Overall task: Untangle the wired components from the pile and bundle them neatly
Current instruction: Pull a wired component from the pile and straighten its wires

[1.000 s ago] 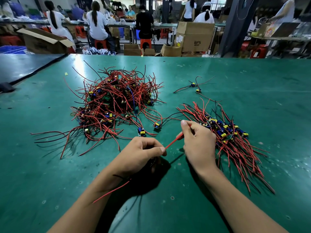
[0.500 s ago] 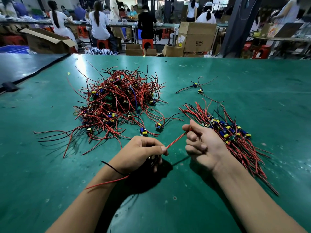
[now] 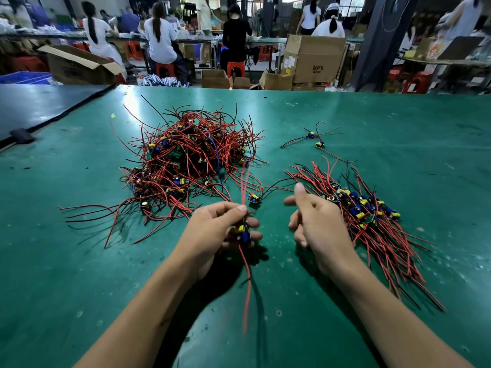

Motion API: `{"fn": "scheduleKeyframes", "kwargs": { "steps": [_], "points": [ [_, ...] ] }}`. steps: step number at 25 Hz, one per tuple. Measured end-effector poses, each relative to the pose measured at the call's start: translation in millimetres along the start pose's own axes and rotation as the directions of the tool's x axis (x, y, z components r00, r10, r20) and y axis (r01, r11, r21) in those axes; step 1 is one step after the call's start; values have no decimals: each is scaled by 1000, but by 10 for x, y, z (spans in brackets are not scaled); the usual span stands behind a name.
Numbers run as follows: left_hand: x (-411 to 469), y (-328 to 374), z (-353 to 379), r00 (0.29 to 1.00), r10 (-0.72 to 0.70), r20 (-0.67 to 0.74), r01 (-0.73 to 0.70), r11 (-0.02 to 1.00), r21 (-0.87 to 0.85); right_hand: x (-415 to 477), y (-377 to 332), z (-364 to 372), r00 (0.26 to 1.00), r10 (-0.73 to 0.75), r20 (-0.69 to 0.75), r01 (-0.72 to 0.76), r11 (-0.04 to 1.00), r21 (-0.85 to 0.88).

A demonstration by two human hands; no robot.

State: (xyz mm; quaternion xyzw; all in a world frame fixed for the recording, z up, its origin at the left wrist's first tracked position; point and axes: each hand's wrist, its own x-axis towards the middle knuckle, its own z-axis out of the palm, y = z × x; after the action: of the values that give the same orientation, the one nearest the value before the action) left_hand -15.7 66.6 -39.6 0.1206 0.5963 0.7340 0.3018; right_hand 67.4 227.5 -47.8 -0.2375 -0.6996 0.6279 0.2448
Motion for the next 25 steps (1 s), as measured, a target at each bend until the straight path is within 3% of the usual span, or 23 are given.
{"fn": "scheduleKeyframes", "kwargs": {
  "steps": [2, 4, 7, 11, 14, 17, 21, 25],
  "points": [
    [20, 37, 1, 997, 40, -58, -46, 994, -102, -89, 65, 91, 988, -137, 75, 149, 972, -184],
    [27, 63, 5, 992, 75, -100, -94, 977, -194, -170, 112, 164, 942, -252, 223, 319, 878, -356],
    [28, 93, 11, 986, 92, -139, -130, 947, -294, -222, 118, 210, 888, -266, 375, 416, 813, -408],
    [23, 60, 44, 997, 60, -57, -76, 934, -350, -279, 108, 277, 916, -321, 241, 389, 860, -331],
    [5, 60, 28, 996, 31, 86, 4, 922, -387, -239, 15, 270, 969, -142, 201, 147, 989, -9],
    [4, 60, -53, 978, -16, 210, 111, 884, -453, -185, -107, 172, 943, 35, 331, -142, 942, 304],
    [10, 6, -34, 956, -90, 280, 186, 922, -340, -159, -173, 72, 861, 66, 504, -302, 864, 403],
    [-35, 31, 7, 877, -226, 425, 308, 942, -135, -203, -201, 36, 761, 95, 642, -362, 883, 298]
  ]
}}
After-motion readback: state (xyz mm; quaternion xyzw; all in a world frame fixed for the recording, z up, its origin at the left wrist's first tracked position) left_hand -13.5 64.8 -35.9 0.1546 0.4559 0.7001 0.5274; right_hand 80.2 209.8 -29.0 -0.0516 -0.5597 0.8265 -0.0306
